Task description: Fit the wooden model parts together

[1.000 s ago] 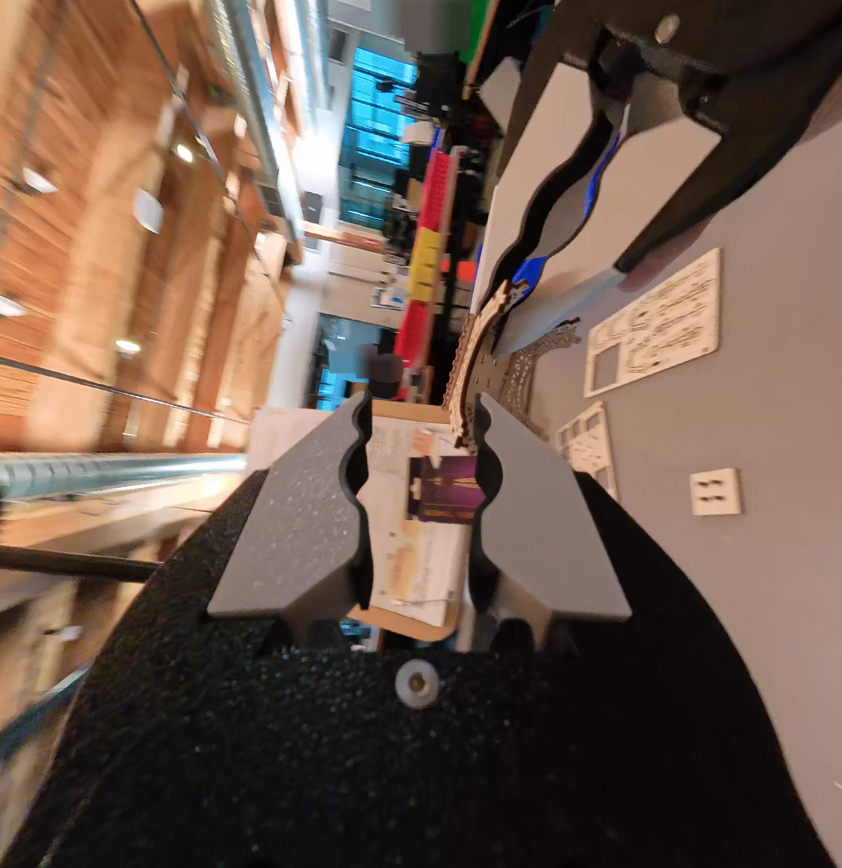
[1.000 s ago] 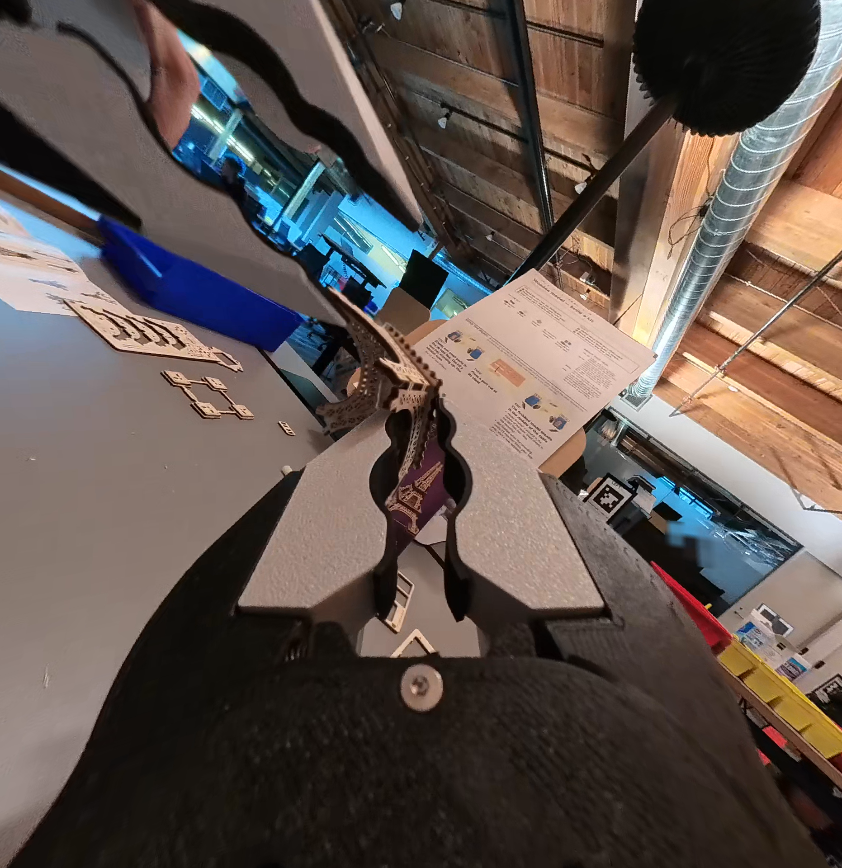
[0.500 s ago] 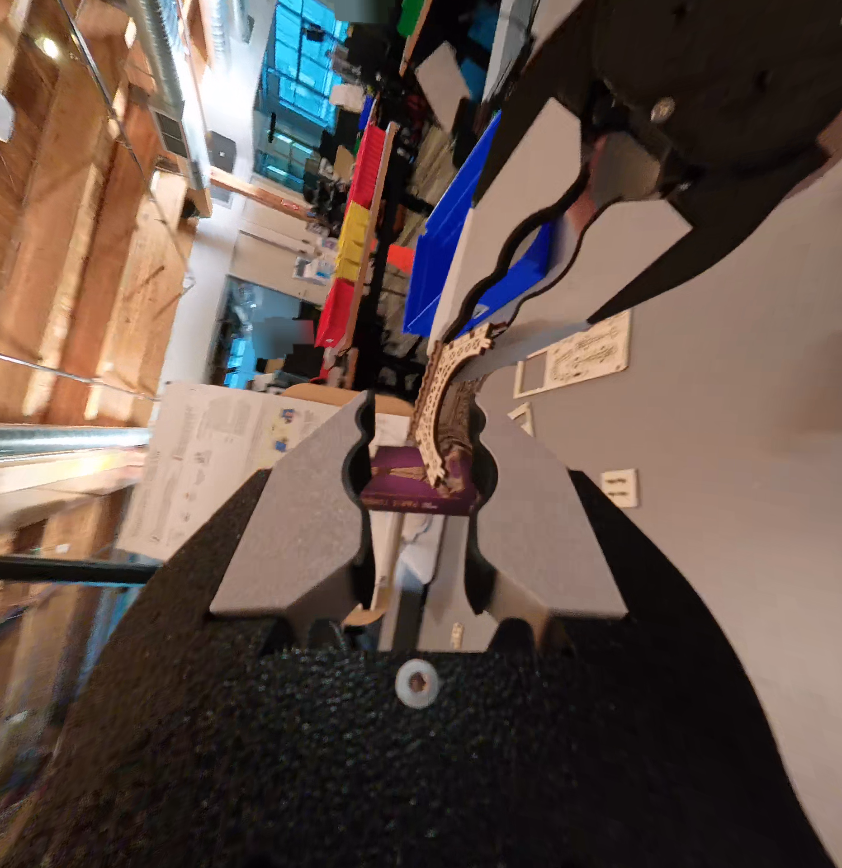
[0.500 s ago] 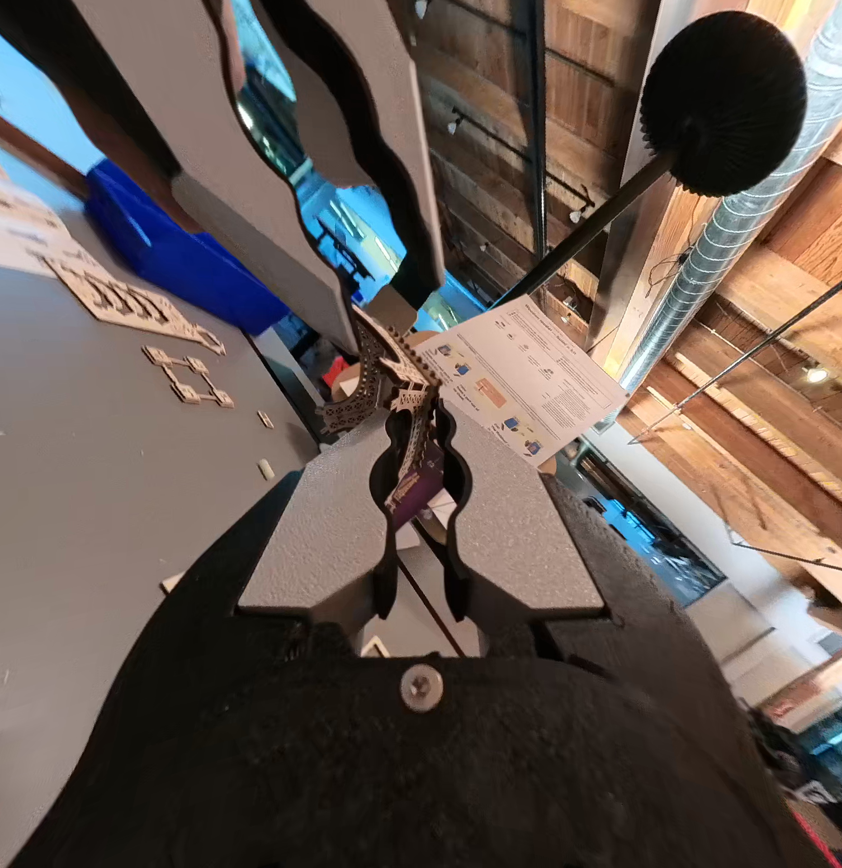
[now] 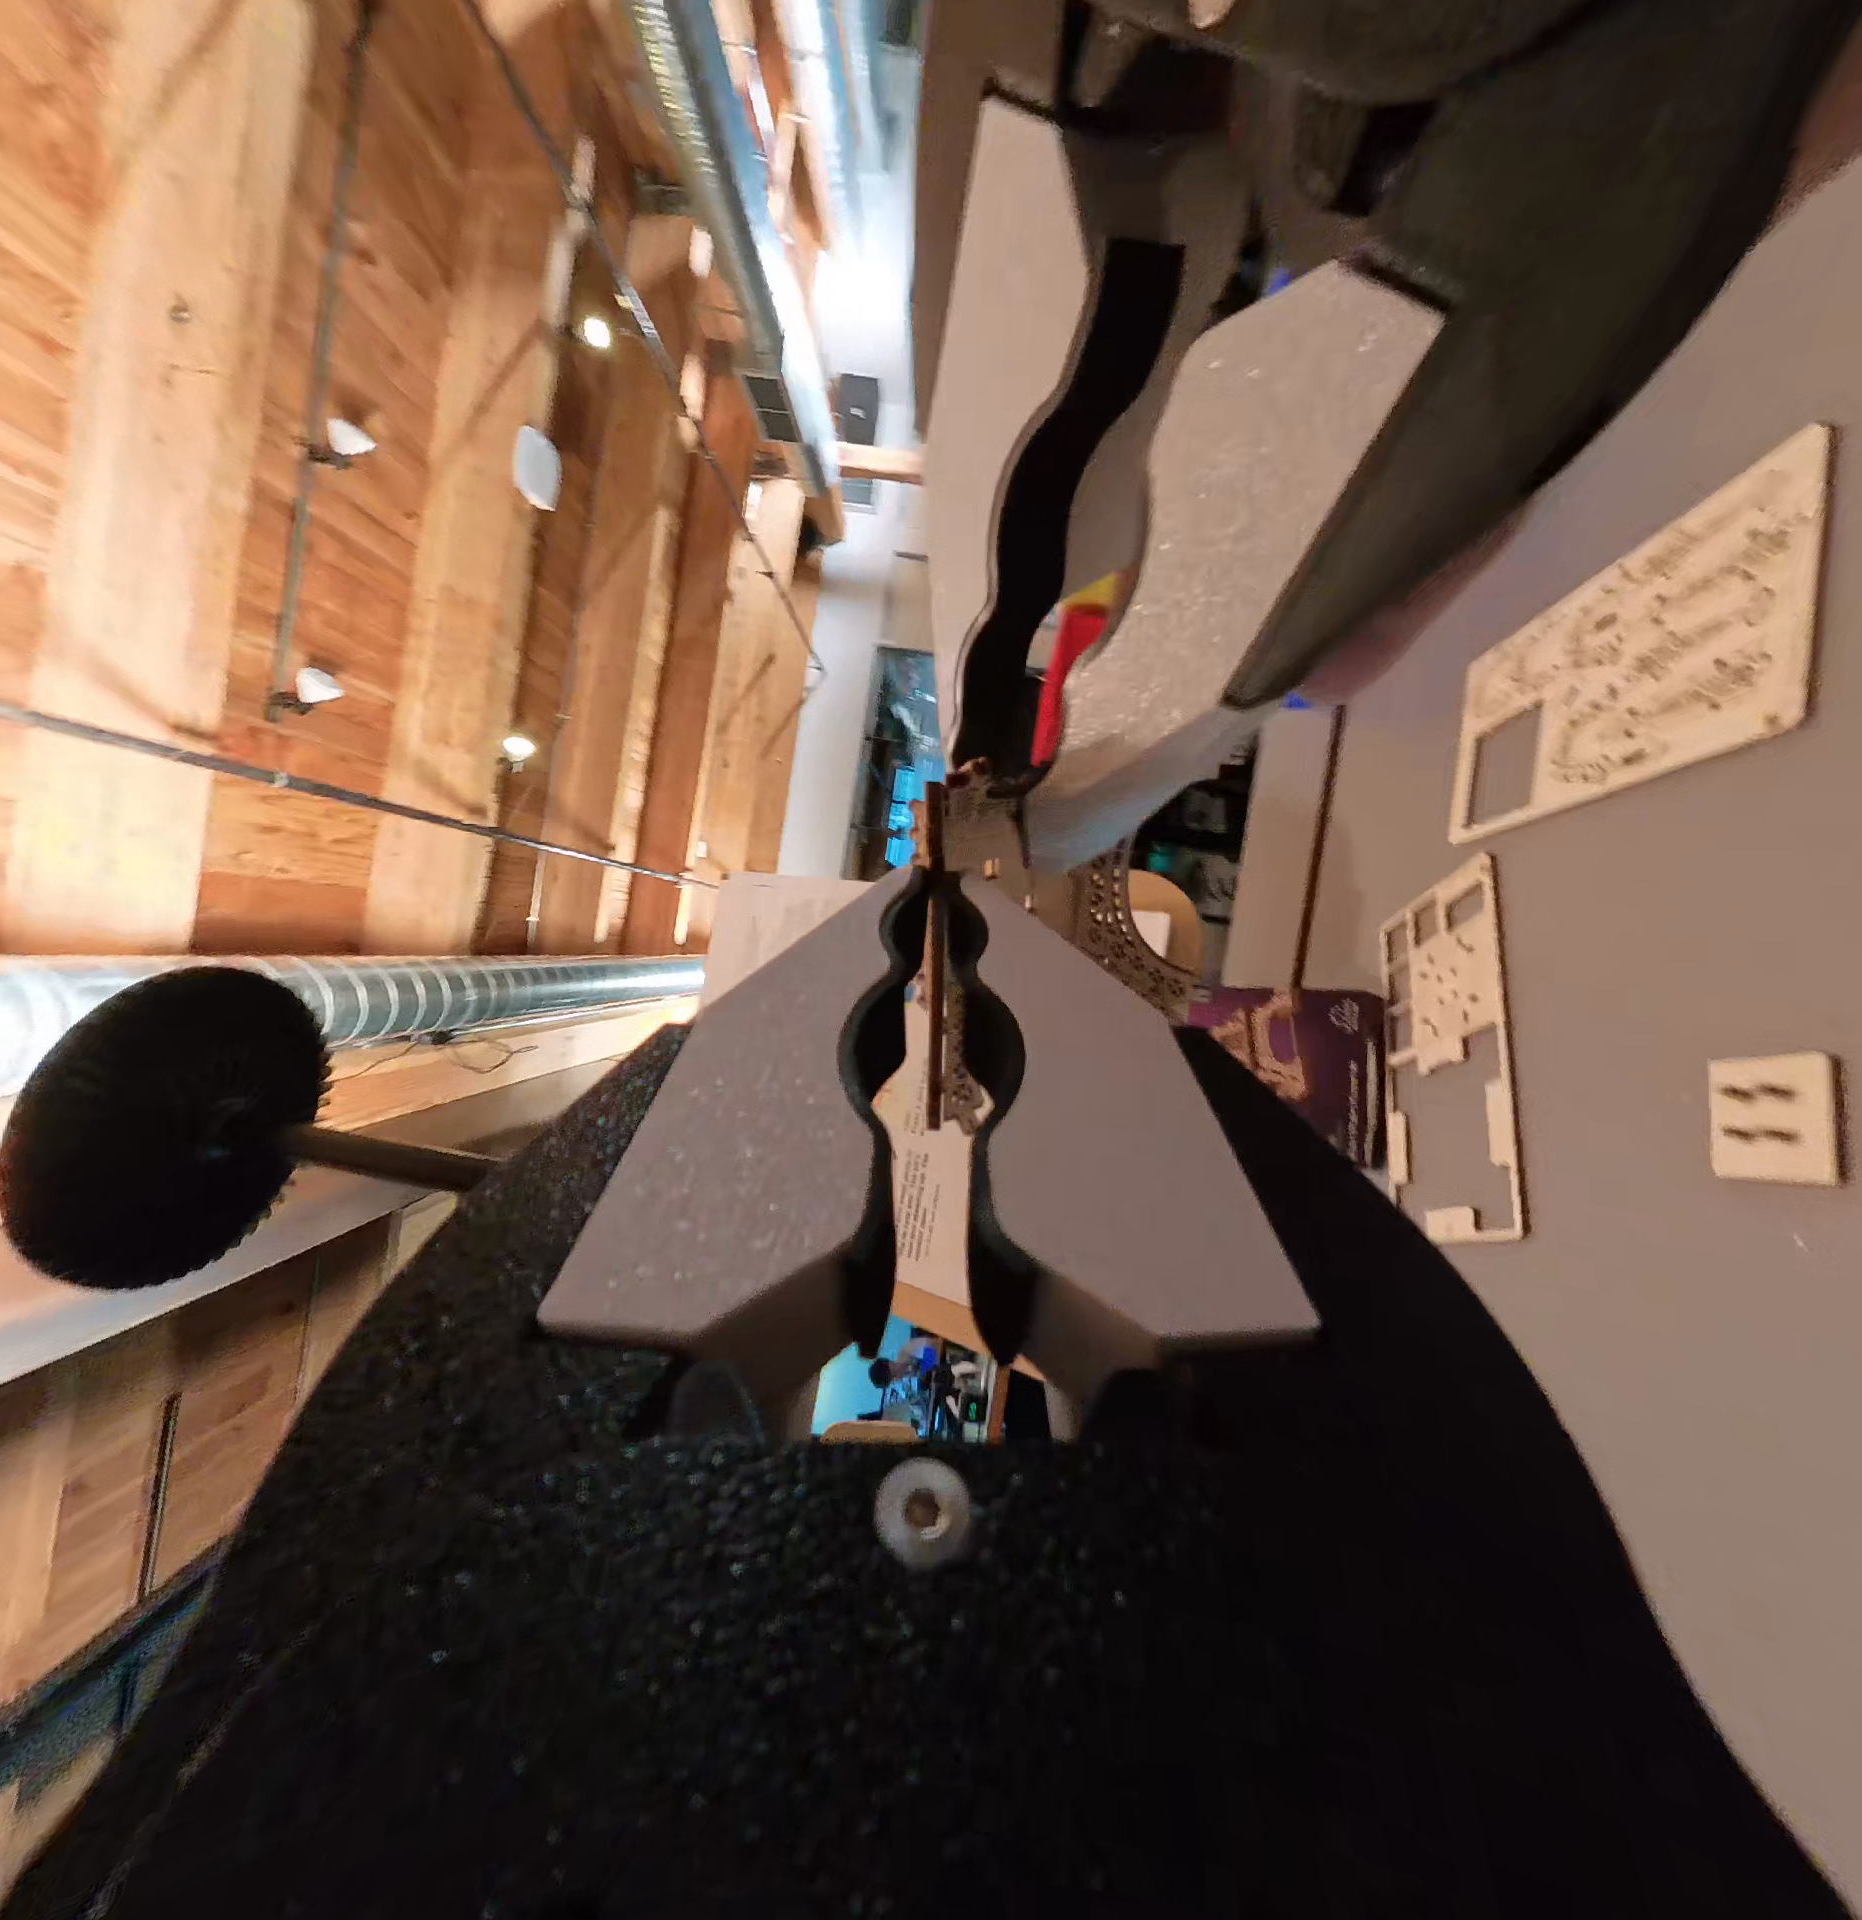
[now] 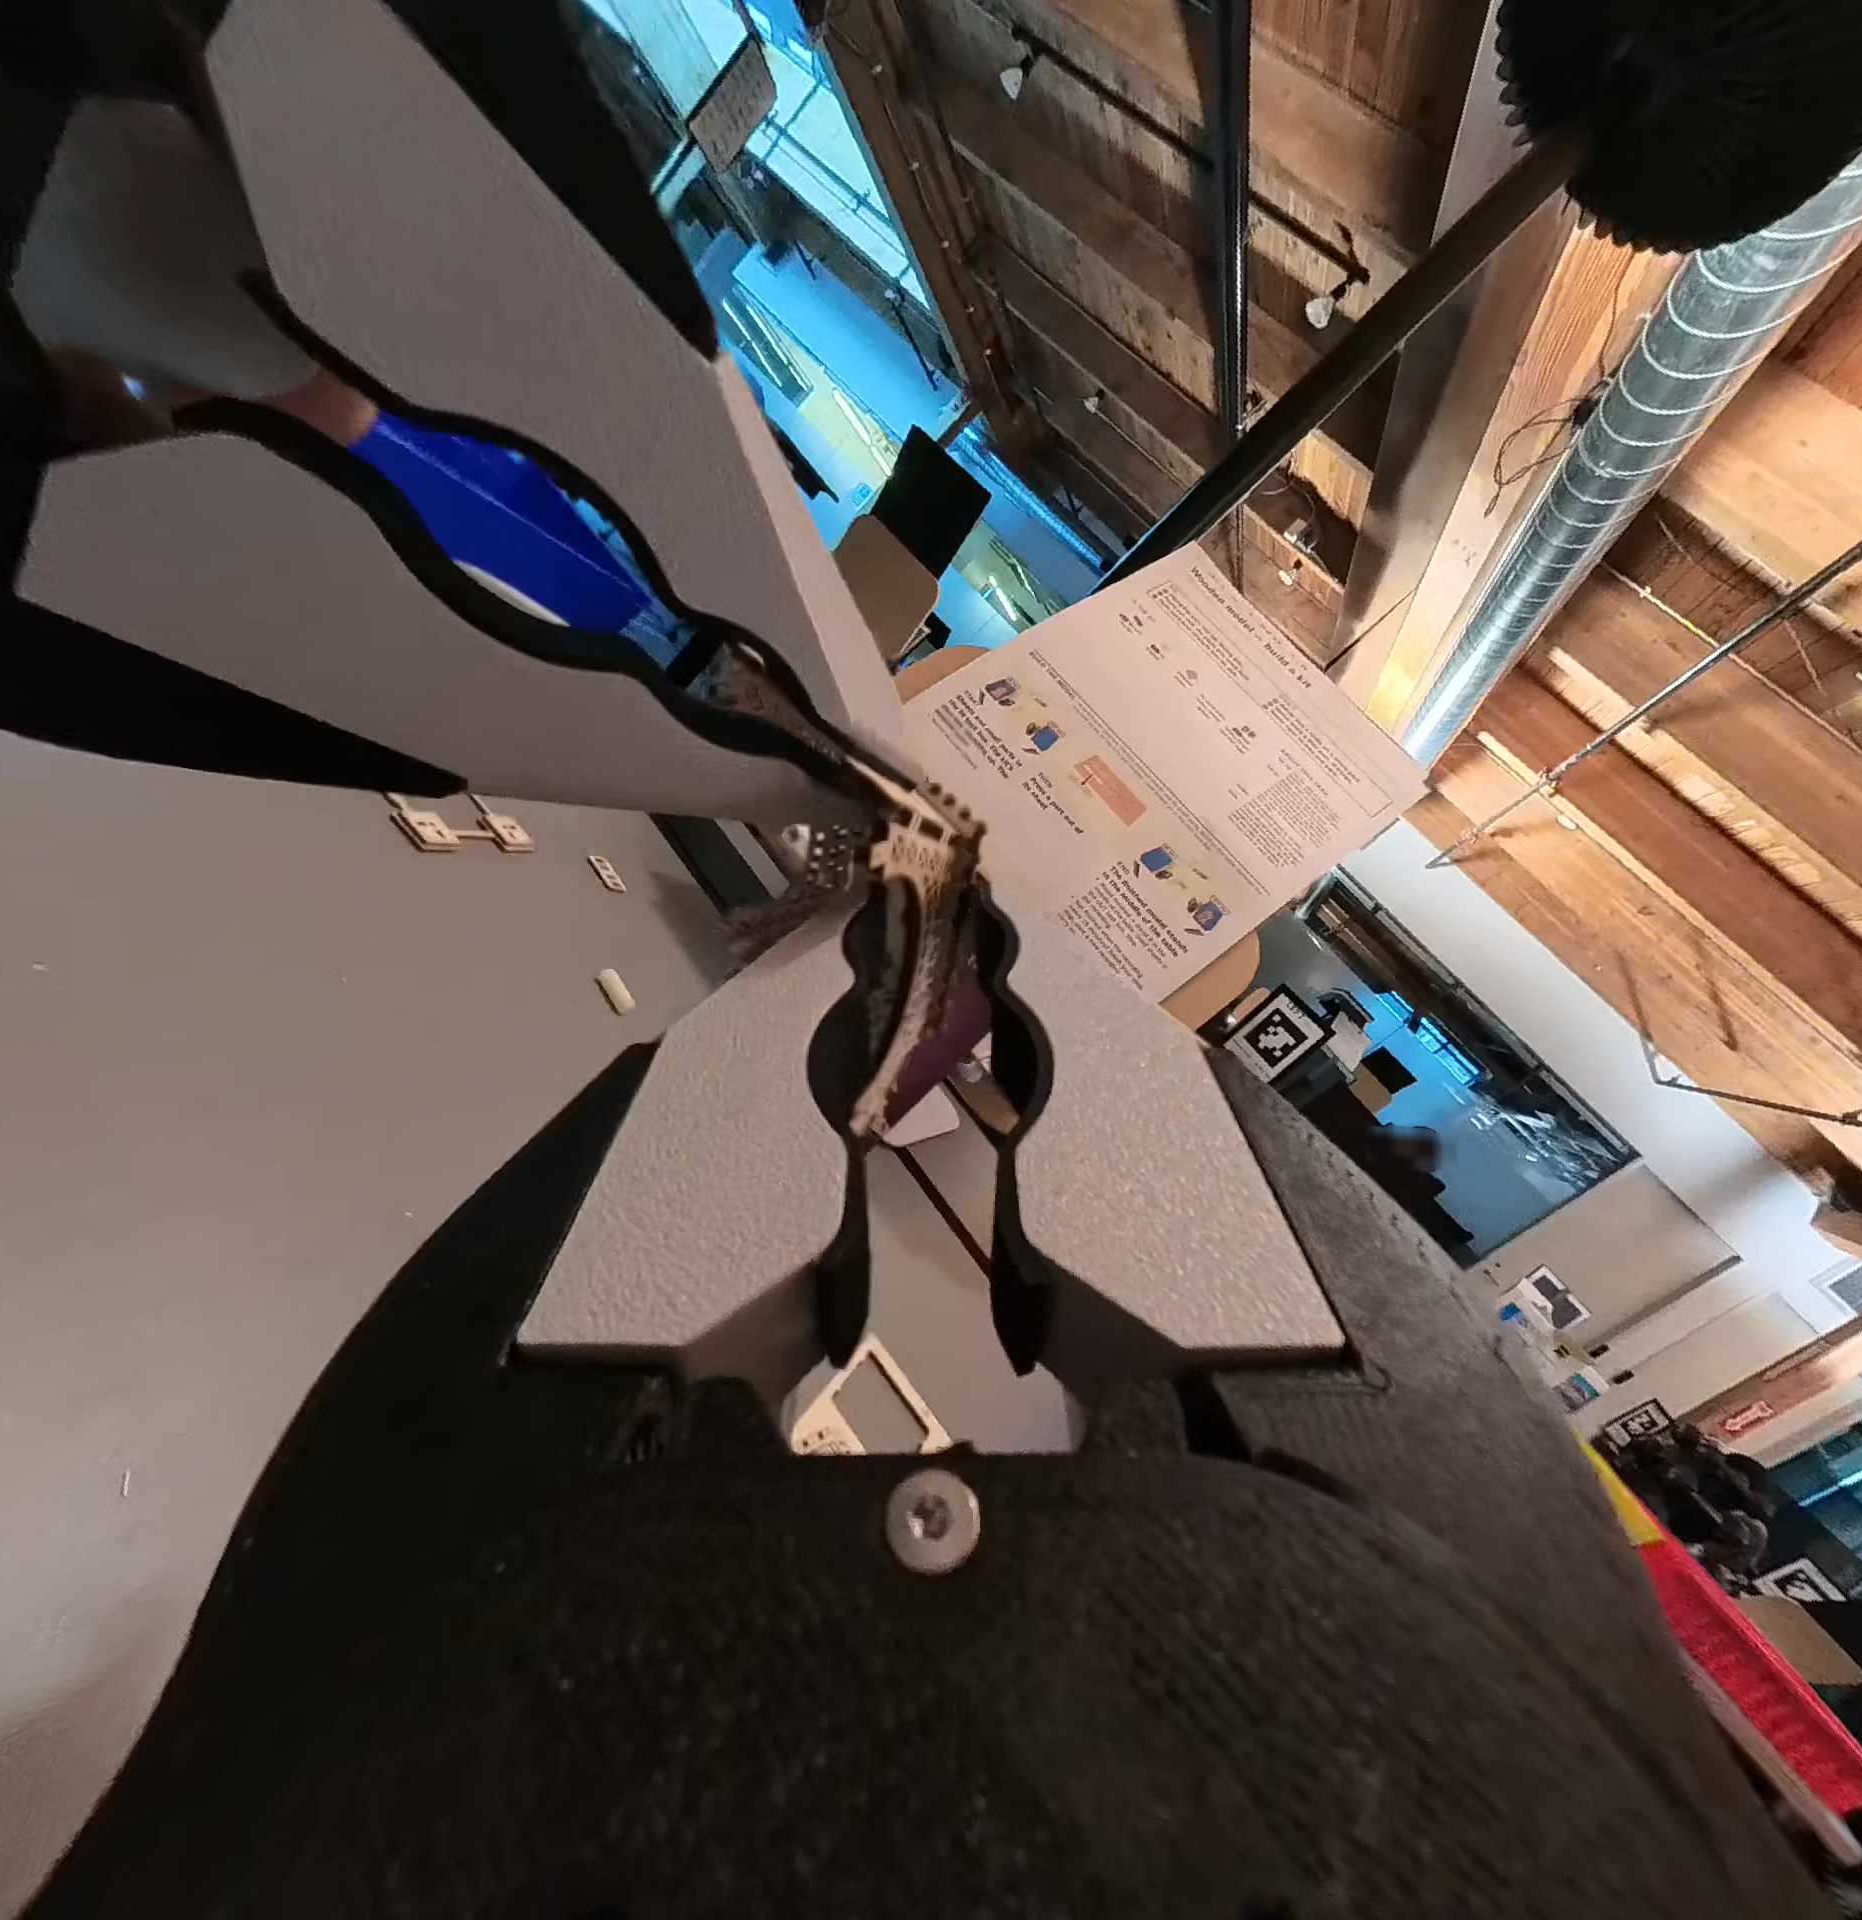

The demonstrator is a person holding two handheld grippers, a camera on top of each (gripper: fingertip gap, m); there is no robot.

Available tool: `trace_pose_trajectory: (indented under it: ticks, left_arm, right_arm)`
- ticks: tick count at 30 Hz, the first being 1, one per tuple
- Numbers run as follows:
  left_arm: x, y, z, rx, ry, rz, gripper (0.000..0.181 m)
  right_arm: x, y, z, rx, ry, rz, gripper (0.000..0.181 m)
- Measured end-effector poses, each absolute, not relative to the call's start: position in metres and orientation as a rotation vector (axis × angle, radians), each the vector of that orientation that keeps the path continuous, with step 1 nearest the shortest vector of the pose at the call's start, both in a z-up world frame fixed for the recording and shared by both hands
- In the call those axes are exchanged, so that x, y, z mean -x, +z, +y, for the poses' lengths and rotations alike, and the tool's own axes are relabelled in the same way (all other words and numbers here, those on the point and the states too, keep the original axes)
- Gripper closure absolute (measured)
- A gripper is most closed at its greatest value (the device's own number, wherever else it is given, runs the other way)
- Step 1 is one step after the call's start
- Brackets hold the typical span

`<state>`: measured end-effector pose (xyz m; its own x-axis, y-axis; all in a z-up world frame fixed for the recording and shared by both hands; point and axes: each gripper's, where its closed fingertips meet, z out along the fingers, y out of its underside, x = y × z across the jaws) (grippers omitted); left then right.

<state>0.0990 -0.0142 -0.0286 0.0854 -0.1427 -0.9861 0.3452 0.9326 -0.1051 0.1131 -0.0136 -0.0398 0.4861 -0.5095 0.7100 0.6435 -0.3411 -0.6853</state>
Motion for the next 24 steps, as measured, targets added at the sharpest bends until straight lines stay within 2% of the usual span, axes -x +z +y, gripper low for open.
trace_pose_trajectory:
  ticks: [3,10,24]
  left_arm:
    - [-0.099,-0.021,-0.008,-0.103,-0.512,1.374,0.181]
    - [-0.095,-0.005,0.004,0.051,-0.891,1.300,0.181]
    - [-0.094,-0.012,-0.004,-0.028,-0.777,1.306,0.181]
  right_arm:
    - [-0.110,-0.032,-0.018,1.468,-1.127,-0.097,0.154]
    - [-0.104,-0.020,-0.024,1.390,-1.069,-0.076,0.150]
    - [-0.099,-0.018,-0.013,1.348,-1.203,-0.138,0.157]
